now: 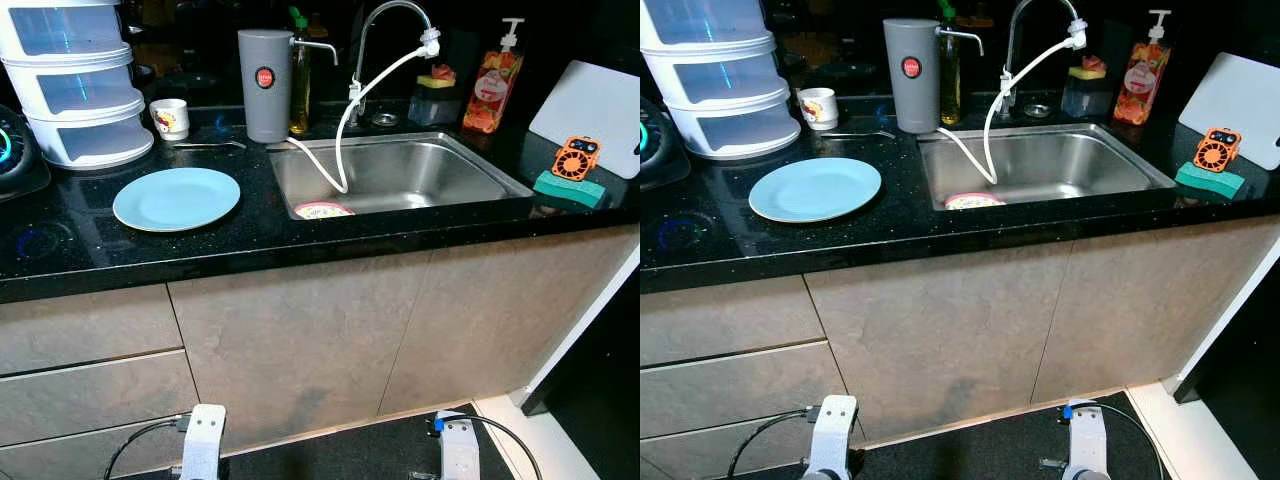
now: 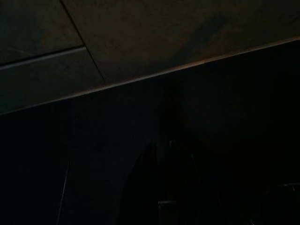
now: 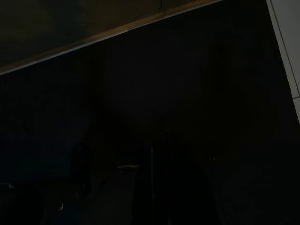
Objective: Kitchen organization
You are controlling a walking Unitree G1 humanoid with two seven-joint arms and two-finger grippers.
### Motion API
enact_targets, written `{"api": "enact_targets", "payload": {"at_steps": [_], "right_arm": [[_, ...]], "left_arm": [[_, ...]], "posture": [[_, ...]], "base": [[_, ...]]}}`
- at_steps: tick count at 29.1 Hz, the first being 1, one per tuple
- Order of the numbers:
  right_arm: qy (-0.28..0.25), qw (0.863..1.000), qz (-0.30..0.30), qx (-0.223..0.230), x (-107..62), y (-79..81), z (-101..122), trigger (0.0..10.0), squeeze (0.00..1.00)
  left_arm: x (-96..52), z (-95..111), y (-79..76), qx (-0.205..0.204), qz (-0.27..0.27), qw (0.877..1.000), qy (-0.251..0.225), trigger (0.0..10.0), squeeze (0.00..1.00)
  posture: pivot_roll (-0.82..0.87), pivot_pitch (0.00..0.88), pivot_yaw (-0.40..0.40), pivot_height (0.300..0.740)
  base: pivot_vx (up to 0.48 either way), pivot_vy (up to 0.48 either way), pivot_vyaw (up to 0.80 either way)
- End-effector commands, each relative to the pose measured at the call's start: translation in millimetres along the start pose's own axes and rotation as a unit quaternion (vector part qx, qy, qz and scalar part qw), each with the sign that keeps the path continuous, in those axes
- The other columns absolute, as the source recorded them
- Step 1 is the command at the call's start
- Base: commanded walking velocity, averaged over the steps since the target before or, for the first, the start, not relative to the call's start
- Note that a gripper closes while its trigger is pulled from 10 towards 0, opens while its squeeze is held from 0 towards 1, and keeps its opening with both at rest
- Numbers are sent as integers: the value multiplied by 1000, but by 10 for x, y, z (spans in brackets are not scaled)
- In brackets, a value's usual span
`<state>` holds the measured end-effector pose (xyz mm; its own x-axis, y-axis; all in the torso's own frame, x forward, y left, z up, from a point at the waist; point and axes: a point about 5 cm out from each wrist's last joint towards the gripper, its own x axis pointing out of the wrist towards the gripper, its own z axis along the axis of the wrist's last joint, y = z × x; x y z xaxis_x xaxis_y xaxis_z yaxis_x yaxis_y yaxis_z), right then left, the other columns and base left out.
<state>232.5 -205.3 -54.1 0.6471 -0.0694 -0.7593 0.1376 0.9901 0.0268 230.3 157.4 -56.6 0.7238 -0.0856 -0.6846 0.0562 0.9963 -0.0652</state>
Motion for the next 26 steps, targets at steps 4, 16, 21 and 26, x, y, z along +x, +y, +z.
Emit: {"api": "enact_targets", "payload": {"at_steps": [4,16,21,26], "right_arm": [[28,999,10,-24,-17,23,-164,10000,0],[31,999,7,-20,-31,-10,-226,10000,0],[28,999,9,-29,-28,-15,-201,10000,0],[15,1000,5,-26,-25,-65,-129,10000,0]], "left_arm": [[-28,-83,48,4,12,1000,8,10000,0],[-56,-142,79,-7,19,1000,4,10000,0],[-75,-209,58,10,12,1000,12,10000,0],[-62,-184,30,23,1,1000,12,10000,0]], "posture": [[-35,55,-26,740],[2,56,-50,740],[5,66,-31,740],[-16,68,-7,740]], "base": [[0,0,0],[0,0,0],[0,0,0],[0,0,0]]}}
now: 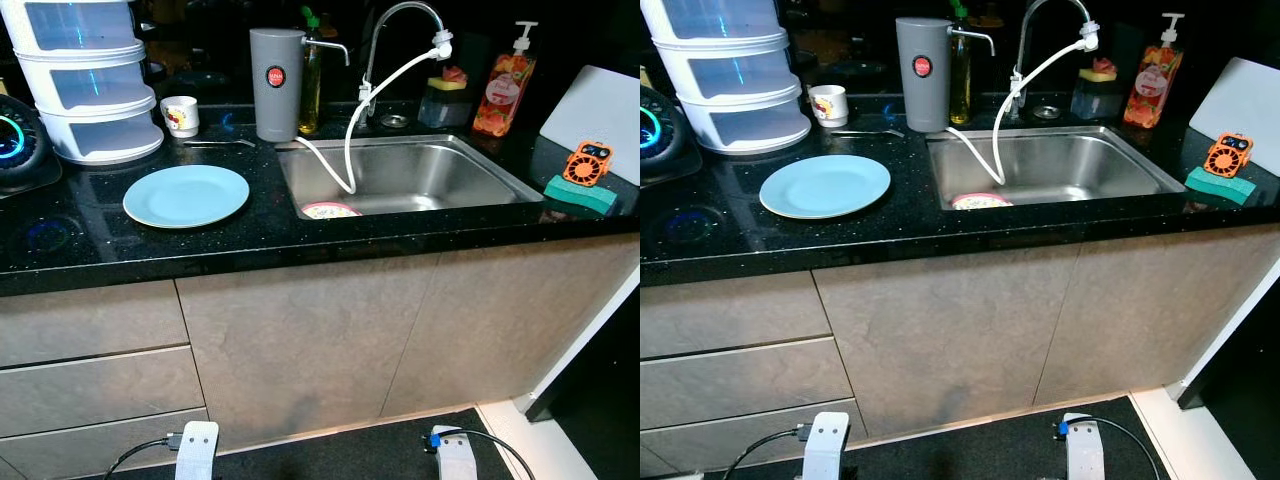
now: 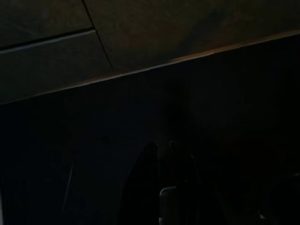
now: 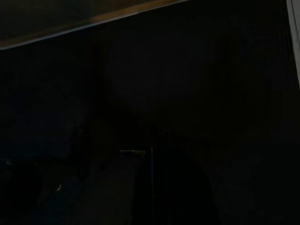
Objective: Kitchen organization
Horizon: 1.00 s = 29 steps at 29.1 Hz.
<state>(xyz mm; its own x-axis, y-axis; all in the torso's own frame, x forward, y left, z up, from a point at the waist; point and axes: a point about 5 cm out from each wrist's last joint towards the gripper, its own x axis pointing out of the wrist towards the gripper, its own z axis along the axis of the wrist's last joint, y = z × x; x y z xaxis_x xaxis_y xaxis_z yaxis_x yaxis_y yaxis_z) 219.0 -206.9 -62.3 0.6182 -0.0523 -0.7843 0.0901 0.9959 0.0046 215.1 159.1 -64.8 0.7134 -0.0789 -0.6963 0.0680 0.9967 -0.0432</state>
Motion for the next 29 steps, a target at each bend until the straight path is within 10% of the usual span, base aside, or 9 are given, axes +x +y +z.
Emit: {"api": "enact_targets", "payload": {"at_steps": [1,29], "right_arm": [[-7,1000,-3,1,-3,-45,31,10000,0],[-14,999,-7,31,22,90,96,10000,0]], "left_arm": [[-3,-14,14,14,-3,1000,6,10000,0],[31,97,54,2,8,1000,0,10000,0]], "posture": [[-17,68,-5,740],[-59,86,15,740]], "base": [[0,0,0],[0,0,0]]}}
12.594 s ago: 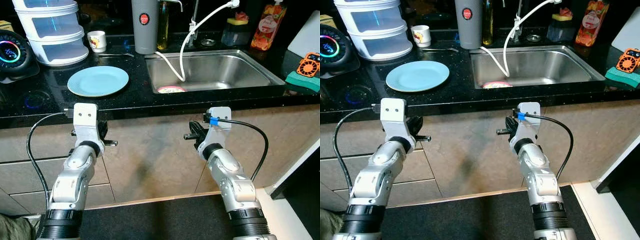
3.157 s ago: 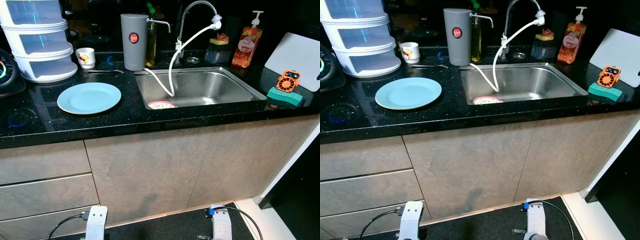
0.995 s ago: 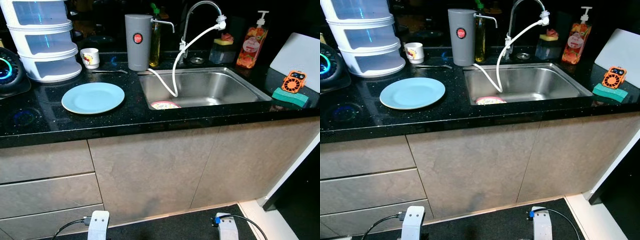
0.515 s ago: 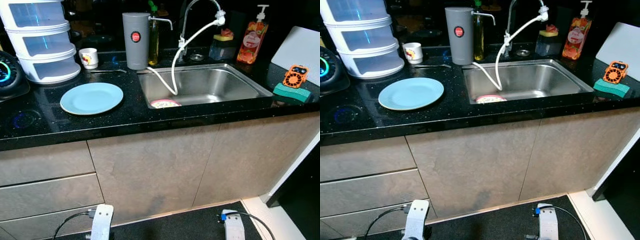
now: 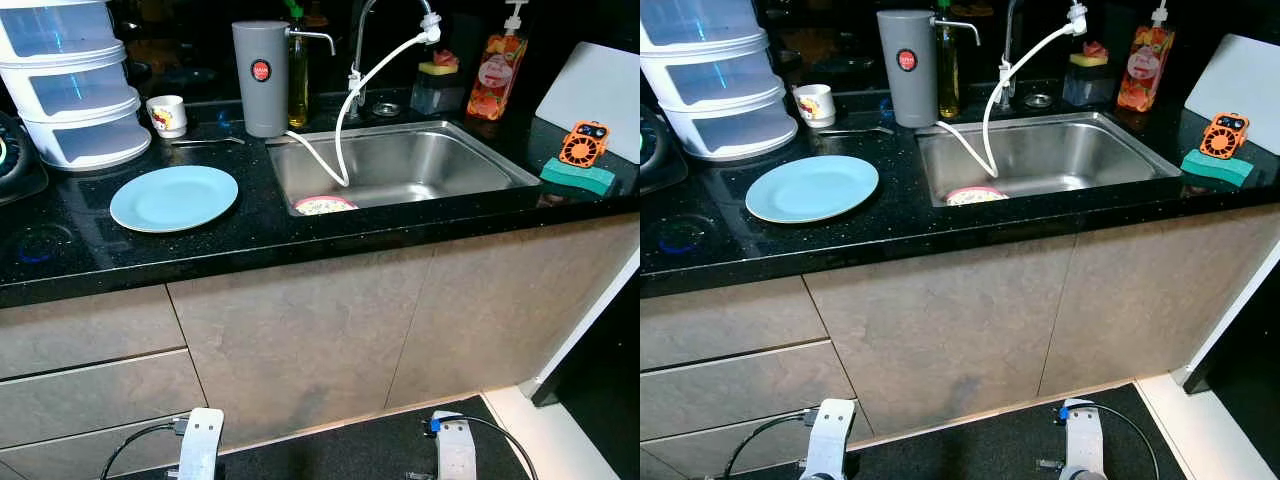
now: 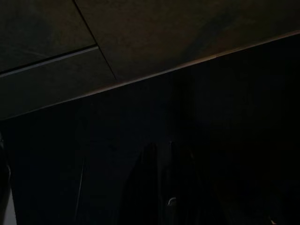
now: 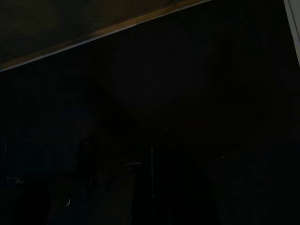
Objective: Kitchen organization
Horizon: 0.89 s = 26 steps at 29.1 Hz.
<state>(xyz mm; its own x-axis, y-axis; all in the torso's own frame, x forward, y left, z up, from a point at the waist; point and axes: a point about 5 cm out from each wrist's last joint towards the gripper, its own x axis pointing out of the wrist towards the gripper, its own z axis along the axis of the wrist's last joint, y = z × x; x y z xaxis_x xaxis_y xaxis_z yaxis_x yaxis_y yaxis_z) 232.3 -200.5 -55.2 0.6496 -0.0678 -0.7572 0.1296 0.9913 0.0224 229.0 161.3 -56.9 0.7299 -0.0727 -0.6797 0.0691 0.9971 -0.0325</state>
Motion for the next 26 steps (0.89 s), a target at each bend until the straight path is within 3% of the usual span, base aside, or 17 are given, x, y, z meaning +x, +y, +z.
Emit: {"api": "enact_targets", "payload": {"at_steps": [1,5,11,26], "right_arm": [[8,1000,0,10,-3,19,-50,10000,0],[11,1000,2,8,-5,35,-75,10000,0],[14,1000,1,21,-8,55,-110,10000,0],[-2,1000,6,-6,-9,52,-77,10000,0]], "left_arm": [[-11,-49,29,-3,6,1000,10,10000,0],[-6,-33,16,16,0,1000,9,10000,0],[-8,-32,32,-6,9,1000,7,10000,0],[-13,-69,-56,2,-2,1000,5,10000,0]], "posture": [[-59,86,15,740],[-50,86,16,740],[-41,80,20,740],[-39,71,-4,740]], "base": [[0,0,0],[0,0,0],[0,0,0],[0,0,0]]}}
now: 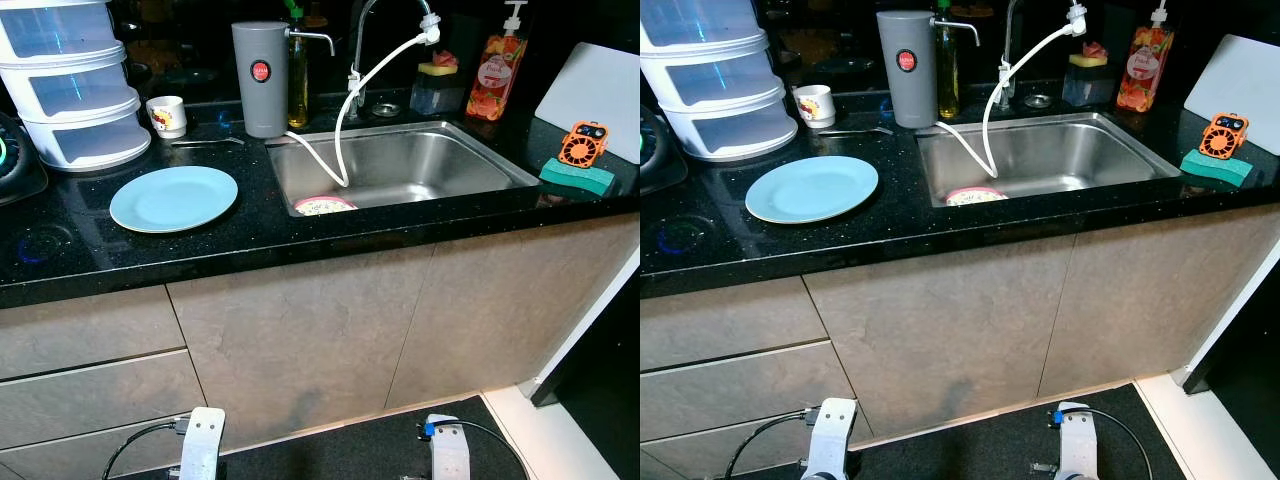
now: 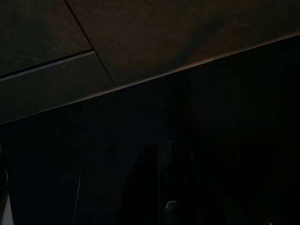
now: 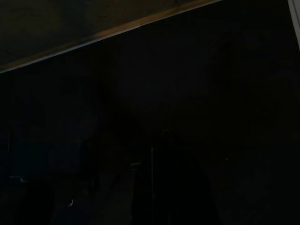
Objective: Kitchen organization
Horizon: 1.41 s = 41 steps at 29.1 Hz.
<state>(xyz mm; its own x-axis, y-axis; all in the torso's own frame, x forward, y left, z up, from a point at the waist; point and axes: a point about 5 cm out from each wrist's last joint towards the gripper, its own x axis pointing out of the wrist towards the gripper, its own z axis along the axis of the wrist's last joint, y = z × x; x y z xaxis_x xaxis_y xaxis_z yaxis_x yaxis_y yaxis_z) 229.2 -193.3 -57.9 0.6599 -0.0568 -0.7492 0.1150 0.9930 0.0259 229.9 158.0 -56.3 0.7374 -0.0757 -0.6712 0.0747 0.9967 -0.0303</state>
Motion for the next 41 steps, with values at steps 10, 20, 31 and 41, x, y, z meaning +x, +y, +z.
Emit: {"api": "enact_targets", "payload": {"at_steps": [10,20,31,41], "right_arm": [[7,999,6,-37,-3,-9,-20,10000,0],[7,999,12,-39,-2,31,-33,10000,0],[-30,999,9,-13,9,51,102,10000,0],[-309,946,68,70,-177,200,1445,10000,0]], "left_arm": [[-27,-77,18,-23,18,1000,0,10000,0],[-47,-108,33,-25,17,1000,-4,10000,0],[-30,57,85,-17,35,998,-48,10000,0],[-243,1399,150,12,28,940,-340,10000,0]], "posture": [[-28,52,-48,740],[-5,50,-44,740],[-26,61,-21,740],[-41,96,-24,740]], "base": [[0,0,0],[0,0,0],[0,0,0],[0,0,0]]}}
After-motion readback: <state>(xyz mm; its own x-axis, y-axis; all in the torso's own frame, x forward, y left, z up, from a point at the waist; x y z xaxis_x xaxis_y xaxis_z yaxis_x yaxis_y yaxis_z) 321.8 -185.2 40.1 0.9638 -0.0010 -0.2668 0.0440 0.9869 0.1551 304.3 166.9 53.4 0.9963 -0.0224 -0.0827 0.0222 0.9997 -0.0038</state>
